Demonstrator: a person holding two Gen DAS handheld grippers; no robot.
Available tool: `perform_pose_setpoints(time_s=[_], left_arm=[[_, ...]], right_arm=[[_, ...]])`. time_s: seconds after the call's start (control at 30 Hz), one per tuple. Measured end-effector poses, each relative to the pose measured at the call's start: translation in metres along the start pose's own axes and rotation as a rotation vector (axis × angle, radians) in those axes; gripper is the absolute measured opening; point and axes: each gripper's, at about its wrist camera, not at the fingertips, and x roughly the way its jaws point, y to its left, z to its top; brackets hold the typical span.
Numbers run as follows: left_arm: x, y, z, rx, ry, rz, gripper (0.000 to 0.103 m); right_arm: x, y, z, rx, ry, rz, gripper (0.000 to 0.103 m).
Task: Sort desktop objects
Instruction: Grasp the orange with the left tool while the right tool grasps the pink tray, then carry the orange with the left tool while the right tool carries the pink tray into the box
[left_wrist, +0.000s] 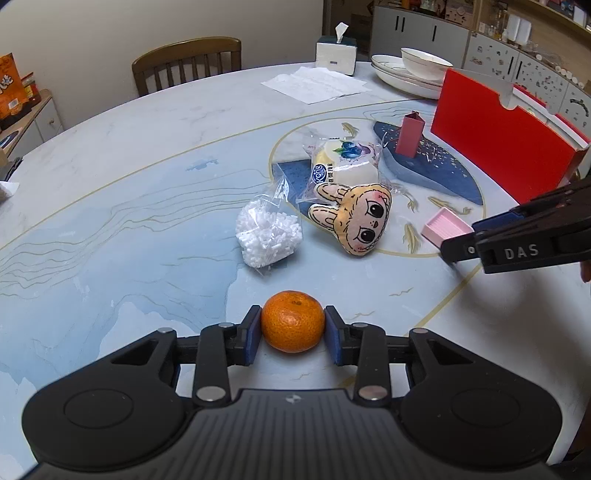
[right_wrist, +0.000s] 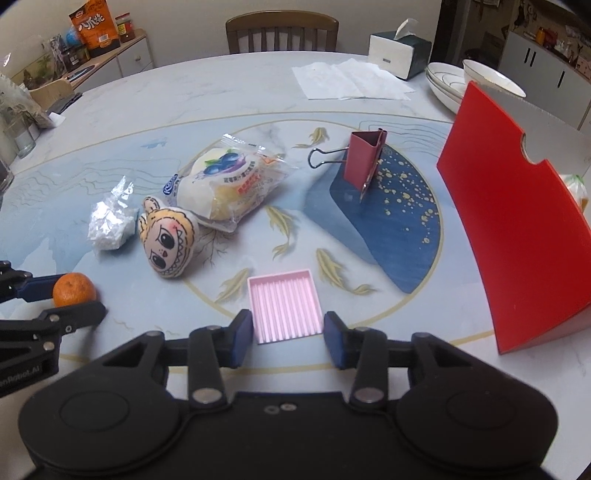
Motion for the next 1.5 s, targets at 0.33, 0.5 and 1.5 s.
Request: perform_pose_setpoints(time_s=[0.33, 0.5, 1.5], left_arm=[[-0.017, -0.026, 0.015, -0.018, -0.014, -0.024, 0.033], [-0.025, -0.049, 0.027, -0.019, -0.028, -0.04, 0.033], [-0.041, -0.244, 0.135, 0.146, -0.168, -0.178, 0.034]], right_arm=[[-0.028, -0.028, -0.004, 0.002, -0.012, 0.059, 0.041], [-0.047, -0.046, -0.006, 0.004, -0.021, 0.087, 0.041], [-0.155, -0.228, 0.001, -0.002, -0.195, 0.094, 0.041]])
